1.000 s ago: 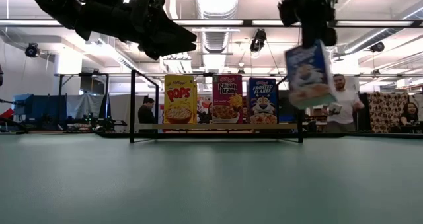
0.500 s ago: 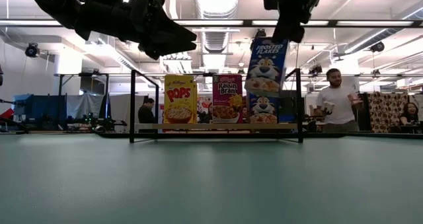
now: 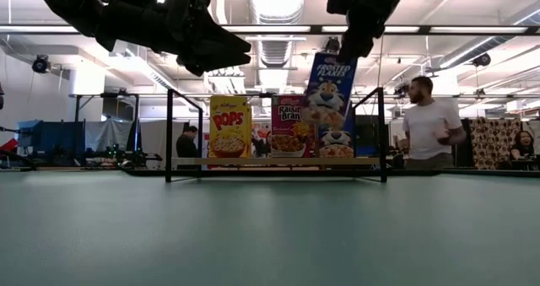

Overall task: Stack cereal on shelf
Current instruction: Put the blue cereal box on the shelf and align with the other blue cereal boxes

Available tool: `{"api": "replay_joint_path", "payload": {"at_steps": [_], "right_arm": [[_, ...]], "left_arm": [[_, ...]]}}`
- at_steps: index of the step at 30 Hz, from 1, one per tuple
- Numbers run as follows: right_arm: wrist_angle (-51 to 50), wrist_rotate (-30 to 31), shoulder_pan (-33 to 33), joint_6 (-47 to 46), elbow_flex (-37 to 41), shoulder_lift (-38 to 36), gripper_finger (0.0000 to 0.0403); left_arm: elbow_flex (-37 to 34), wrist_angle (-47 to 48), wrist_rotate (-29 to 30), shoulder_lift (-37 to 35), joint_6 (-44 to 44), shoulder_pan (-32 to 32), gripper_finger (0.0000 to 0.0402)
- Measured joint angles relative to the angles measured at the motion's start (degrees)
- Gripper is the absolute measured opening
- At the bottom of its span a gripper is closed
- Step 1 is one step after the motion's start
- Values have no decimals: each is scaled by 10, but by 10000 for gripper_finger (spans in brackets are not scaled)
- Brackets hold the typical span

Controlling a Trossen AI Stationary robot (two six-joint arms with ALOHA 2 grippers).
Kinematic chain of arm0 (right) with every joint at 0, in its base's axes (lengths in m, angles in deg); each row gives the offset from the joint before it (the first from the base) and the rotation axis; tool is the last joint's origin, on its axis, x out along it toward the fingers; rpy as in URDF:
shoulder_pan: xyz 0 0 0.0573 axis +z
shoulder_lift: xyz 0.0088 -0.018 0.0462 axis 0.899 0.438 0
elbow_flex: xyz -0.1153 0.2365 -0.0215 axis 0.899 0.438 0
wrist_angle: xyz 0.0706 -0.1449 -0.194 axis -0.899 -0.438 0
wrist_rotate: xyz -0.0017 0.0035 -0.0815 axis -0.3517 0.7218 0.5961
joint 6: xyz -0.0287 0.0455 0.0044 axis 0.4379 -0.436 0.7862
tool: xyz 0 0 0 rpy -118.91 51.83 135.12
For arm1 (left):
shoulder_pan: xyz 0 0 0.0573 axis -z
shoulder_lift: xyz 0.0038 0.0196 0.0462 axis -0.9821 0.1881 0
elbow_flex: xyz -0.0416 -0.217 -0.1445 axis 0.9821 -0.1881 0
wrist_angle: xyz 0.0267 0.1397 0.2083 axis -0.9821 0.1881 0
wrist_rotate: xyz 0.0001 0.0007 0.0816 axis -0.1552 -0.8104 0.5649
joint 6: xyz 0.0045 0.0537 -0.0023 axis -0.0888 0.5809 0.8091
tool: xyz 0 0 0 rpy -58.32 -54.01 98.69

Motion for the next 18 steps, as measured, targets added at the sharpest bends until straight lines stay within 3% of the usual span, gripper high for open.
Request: {"api": "replay_joint_path", "payload": {"at_steps": [8, 18], "right_arm": [[-47, 63, -3, 53, -3, 28, 166], [-40, 65, -26, 79, -3, 30, 166]], "left_arm": [[0, 0, 0, 0, 0, 1, 217], [0, 0, 0, 0, 2, 1, 217]]}}
